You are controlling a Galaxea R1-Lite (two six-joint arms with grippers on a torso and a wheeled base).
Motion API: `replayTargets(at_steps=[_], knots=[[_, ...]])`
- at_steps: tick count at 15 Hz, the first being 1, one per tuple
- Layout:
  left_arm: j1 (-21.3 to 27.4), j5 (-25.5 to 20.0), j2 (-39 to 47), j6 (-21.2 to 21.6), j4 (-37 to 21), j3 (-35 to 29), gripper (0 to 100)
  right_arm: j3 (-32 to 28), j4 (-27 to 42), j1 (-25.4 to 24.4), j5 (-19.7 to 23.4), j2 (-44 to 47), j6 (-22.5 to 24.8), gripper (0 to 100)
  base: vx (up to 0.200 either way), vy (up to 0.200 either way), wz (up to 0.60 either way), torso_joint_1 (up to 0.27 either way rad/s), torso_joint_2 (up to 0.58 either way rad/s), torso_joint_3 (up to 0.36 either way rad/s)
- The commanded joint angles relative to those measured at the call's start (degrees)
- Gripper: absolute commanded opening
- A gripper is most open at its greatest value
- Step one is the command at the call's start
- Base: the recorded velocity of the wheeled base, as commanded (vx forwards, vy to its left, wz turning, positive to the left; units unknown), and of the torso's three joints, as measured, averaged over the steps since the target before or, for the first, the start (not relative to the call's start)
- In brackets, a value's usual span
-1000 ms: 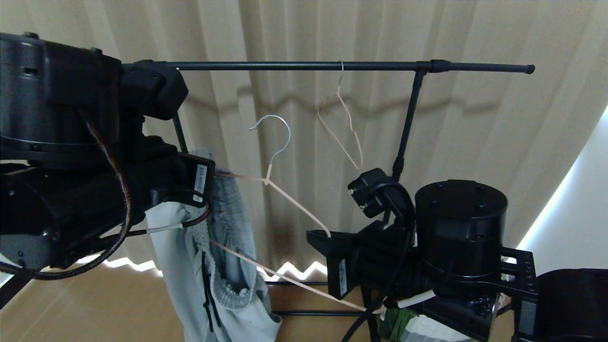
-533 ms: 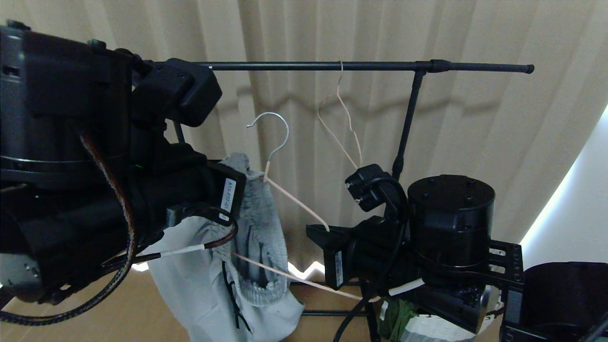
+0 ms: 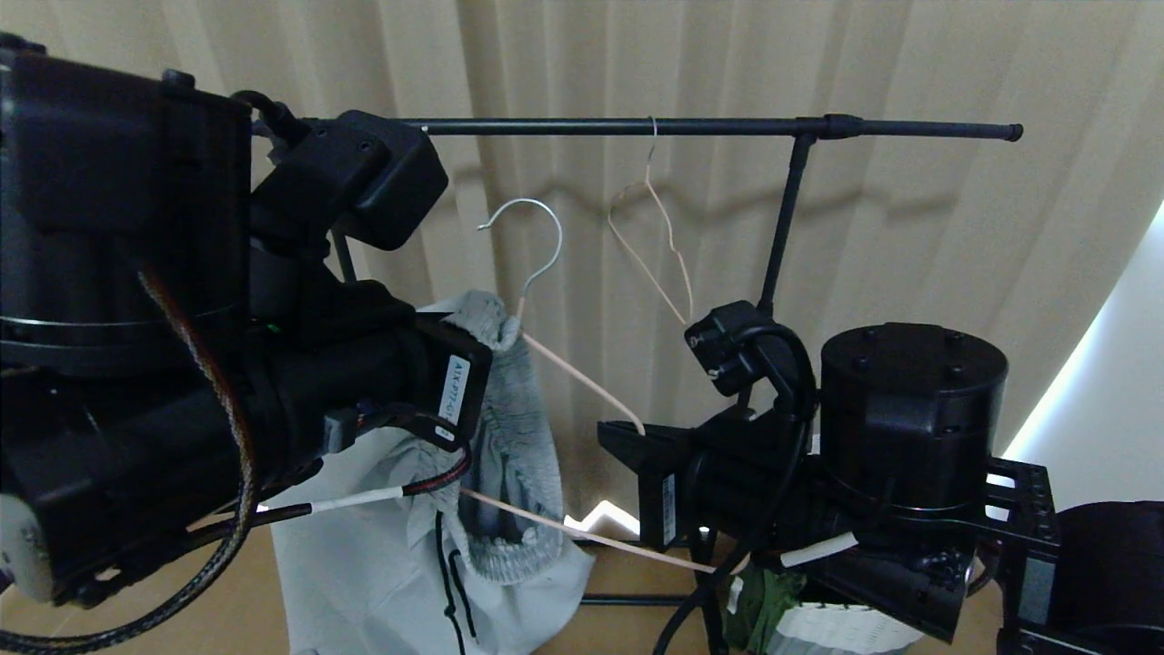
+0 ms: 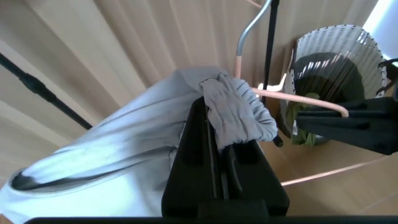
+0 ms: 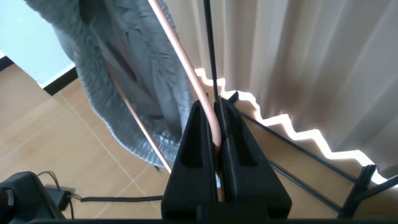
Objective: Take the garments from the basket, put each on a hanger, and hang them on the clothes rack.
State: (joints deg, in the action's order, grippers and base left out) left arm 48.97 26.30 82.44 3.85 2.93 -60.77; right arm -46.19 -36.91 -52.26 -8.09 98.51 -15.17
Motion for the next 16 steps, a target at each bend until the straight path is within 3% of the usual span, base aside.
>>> replayTargets(at_steps=[1, 2, 13, 16], knots=[[0.0, 0.1, 0.0, 0.0, 0.9, 0.4, 0, 0.2, -0.1, 0.0, 0.0, -1.7, 0.0, 0, 0.000, 0.000, 0.00, 0.000, 0.00, 0.000], [0.0, 0.1, 0.0, 0.0, 1.1, 0.6, 100, 0.2, -0.1, 0.0, 0.0, -1.9, 0.0, 0, 0.000, 0.000, 0.00, 0.000, 0.00, 0.000], [0.1, 0.0, -5.3, 1.8, 1.6, 3.4, 100, 0.3, -0.1, 1.8, -0.1, -5.3, 0.1, 0, 0.000, 0.000, 0.00, 0.000, 0.00, 0.000], [1.5, -0.1, -8.1, 2.7, 4.0, 8.5, 100, 2.4, -0.1, 3.7, 0.0, -6.5, 1.0, 0, 0.000, 0.000, 0.00, 0.000, 0.00, 0.000]])
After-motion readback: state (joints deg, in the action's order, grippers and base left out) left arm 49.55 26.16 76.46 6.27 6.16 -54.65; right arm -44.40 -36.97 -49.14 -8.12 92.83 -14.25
